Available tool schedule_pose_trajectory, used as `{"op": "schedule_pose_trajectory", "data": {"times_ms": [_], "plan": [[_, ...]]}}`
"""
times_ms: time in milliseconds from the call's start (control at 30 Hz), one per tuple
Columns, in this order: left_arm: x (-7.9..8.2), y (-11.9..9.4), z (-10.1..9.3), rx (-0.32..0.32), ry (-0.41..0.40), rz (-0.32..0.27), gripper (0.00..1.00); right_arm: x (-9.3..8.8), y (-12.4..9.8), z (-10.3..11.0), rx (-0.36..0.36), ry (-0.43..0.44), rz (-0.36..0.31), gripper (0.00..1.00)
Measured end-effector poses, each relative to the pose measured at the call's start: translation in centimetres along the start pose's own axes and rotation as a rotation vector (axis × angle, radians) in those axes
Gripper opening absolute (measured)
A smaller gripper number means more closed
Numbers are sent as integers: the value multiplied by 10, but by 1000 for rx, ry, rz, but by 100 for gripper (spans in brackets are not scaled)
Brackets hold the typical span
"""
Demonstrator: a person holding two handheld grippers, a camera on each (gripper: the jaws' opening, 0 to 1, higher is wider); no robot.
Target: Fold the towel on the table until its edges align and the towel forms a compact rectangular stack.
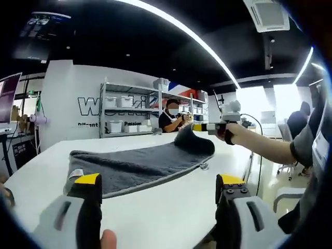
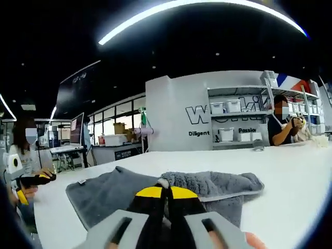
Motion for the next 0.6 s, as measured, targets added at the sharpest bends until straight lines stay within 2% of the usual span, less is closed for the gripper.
{"op": "schedule_pose_trajectory", "data": {"times_ms": [200,400,600], "plan": [[-2,0,-12,-36,7,-1,95,8,12,37,58,-51,-3,3],[-2,-1,-15,-45,16,-5,95,5,24,51,93,-30,23,3],[-10,1,-23,-60,3,0,95,5,29,67,133,-10,20,3]]}}
Point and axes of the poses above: the point that each gripper's makers call its tool centre point, and the gripper's own axes: y roughly forward along the fingers, z roughly to its left, x roughly out of its top, the point moved 2 cm from there along -y, roughly backward along the fingers, and after that the axes turned 11 degrees about z, right-handed, at the moved point
